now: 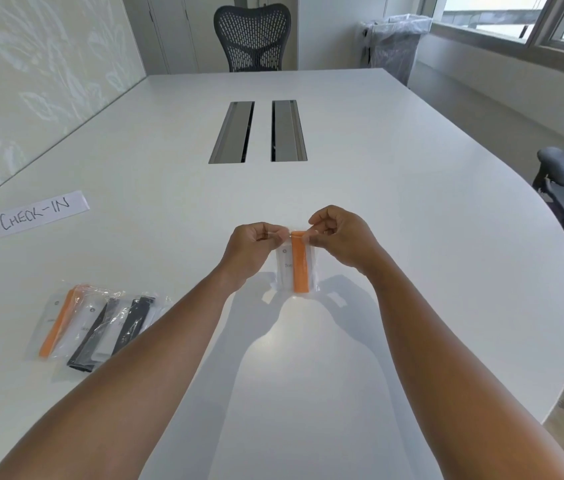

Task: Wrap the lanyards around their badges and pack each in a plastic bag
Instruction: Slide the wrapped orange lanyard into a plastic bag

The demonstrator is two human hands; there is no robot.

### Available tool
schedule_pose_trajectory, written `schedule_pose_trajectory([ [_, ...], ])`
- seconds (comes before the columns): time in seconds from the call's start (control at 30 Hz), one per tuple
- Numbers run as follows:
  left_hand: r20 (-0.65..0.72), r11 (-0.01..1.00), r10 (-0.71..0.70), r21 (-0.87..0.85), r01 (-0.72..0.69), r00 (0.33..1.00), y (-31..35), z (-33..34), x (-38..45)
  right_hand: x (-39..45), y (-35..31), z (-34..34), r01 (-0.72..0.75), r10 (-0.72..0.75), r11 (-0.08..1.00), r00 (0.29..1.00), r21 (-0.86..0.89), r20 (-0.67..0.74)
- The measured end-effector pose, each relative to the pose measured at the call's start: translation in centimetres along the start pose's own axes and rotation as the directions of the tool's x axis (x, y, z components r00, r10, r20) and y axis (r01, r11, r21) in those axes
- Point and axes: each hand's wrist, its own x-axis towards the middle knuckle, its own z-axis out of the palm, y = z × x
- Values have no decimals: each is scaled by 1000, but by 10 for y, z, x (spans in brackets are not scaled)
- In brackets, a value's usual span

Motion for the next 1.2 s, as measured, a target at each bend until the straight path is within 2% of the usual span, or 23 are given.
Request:
schedule_pose_trajectory([
  [0.23, 2, 999, -3, 53, 3, 1000, 5, -4, 4, -1, 2, 4, 12, -11, 994, 1000, 106, -4],
  [0.37, -26, 999, -3, -33, 2, 1000, 8, -3, -2, -1, 2, 1, 5, -11, 973, 1000, 232, 25],
  [0.47, 48, 985, -79, -153, 85, 996, 11, -3, -7, 0, 2, -1, -39, 22, 905, 999, 424, 45],
  [0.53, 76, 985, -122, -116, 130, 990, 12, -3, -10, 0, 2, 0, -77, 62, 850, 997, 521, 47],
  [0.63, 70, 990, -108, -79, 113, 992, 9, 0, -13, -2, 3, 7, -143, 158, 755, 987, 640, 33],
  [0.73, -27, 999, -34, -36, 33, 999, 7, 5, -17, -8, 5, 18, -218, 242, 677, 968, 703, 67],
  [0.83, -167, 999, 12, 44, -5, 986, 0, 10, -18, -16, 6, 31, -309, 281, 691, 948, 653, 151],
  [0.93, -302, 990, 42, 140, 0, 952, -3, 15, -21, -25, 7, 42, -316, 244, 728, 949, 608, 201],
  [1.07, -403, 974, 73, 227, 22, 912, -4, 17, -26, -27, 5, 49, -266, 233, 763, 963, 589, 134],
  [1.2, -446, 969, 35, 233, 79, 894, -5, 14, -29, -26, 7, 53, -270, 255, 772, 961, 575, 109],
])
